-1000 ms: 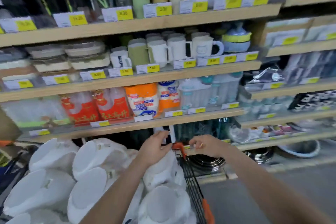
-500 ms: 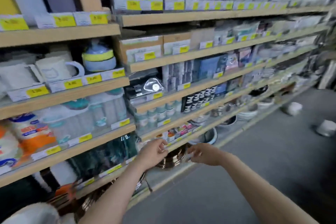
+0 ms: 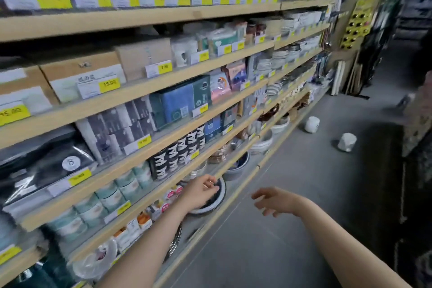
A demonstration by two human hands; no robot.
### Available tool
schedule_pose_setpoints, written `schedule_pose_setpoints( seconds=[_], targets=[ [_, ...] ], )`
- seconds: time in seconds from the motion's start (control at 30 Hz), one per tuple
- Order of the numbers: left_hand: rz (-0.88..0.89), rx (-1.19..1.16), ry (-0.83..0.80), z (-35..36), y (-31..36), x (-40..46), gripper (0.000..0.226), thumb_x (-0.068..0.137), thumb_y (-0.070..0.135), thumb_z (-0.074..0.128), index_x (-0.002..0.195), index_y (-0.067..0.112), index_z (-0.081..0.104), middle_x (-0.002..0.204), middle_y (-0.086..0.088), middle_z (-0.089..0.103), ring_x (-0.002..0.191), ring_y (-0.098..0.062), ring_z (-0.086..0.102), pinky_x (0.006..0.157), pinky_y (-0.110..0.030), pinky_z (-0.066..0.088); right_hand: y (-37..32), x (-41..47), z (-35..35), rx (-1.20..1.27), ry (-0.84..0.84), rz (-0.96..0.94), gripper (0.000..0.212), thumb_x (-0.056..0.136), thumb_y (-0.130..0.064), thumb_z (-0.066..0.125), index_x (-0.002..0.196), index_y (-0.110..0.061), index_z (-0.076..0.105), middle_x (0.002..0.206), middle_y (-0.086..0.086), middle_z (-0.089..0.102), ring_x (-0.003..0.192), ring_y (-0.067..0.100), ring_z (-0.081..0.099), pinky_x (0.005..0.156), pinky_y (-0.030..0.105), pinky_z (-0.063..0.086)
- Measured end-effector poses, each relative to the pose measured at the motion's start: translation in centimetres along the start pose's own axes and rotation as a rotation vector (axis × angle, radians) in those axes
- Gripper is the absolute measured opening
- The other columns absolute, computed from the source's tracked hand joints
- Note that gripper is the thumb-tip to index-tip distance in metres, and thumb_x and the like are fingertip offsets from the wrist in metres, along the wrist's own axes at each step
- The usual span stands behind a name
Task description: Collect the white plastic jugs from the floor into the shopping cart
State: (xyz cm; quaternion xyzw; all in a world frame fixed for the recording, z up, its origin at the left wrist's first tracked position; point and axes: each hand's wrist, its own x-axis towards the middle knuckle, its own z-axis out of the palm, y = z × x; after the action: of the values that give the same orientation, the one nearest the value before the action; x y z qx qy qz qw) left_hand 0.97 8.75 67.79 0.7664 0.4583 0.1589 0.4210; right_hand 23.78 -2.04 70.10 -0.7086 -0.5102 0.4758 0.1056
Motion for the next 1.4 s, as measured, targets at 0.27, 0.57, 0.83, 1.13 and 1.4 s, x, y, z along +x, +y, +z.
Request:
schedule_pose_setpoints(
  seconds=[0.27,0.57,0.83,1.13,1.4],
  targets=[
    [0.094,0.032,-0.157,3.4,6.1,19.6,0.016,0.093,0.023,0.058,0.109,0.021,0.057,0.101,0.004,0.061,0.092,-0.012,0.058,0.083,-0.025,0.047,4.5,8.1,-13.4,0.238,0.177,0.105,0.022,0.092,-0.025,0.051,0.114,-0.028,0.053,0.103,-0.001,0.060,0.082,0.010,0.061,0.071,0.023,0.046],
    [0.250,0.018,-0.190,14.2,12.7,33.7,0.019,0.088,0.012,0.064,0.106,0.009,0.064,0.090,0.002,0.063,0.082,-0.009,0.059,0.079,-0.016,0.043,15.0,13.3,-23.6,0.379,0.505,0.040,0.022,0.092,-0.015,0.056,0.112,-0.025,0.057,0.097,-0.003,0.064,0.081,0.008,0.061,0.066,0.011,0.046],
    [0.279,0.104,-0.203,26.5,20.3,46.7,0.020,0.086,0.018,0.065,0.106,0.017,0.063,0.091,0.010,0.061,0.086,-0.005,0.059,0.080,-0.012,0.041,26.3,17.5,-36.5,0.362,0.587,0.063,0.022,0.089,-0.017,0.062,0.097,-0.037,0.058,0.095,-0.006,0.065,0.084,0.007,0.065,0.075,0.016,0.047],
    [0.217,0.166,-0.294,34.3,26.9,62.7,0.022,0.089,0.025,0.063,0.110,0.021,0.059,0.097,0.013,0.059,0.092,-0.003,0.059,0.085,-0.022,0.046,34.9,24.8,-53.3,0.360,0.580,0.079,0.026,0.090,-0.020,0.061,0.116,-0.022,0.059,0.105,-0.002,0.063,0.091,0.011,0.065,0.078,0.018,0.048],
    [0.230,0.165,-0.345,38.3,31.2,84.3,0.022,0.089,0.022,0.063,0.110,0.019,0.059,0.094,0.013,0.058,0.092,-0.005,0.059,0.086,-0.023,0.047,40.8,37.0,-69.3,0.368,0.605,0.158,0.027,0.089,-0.020,0.062,0.113,-0.030,0.055,0.109,-0.002,0.059,0.089,0.011,0.065,0.076,0.021,0.049]
  ],
)
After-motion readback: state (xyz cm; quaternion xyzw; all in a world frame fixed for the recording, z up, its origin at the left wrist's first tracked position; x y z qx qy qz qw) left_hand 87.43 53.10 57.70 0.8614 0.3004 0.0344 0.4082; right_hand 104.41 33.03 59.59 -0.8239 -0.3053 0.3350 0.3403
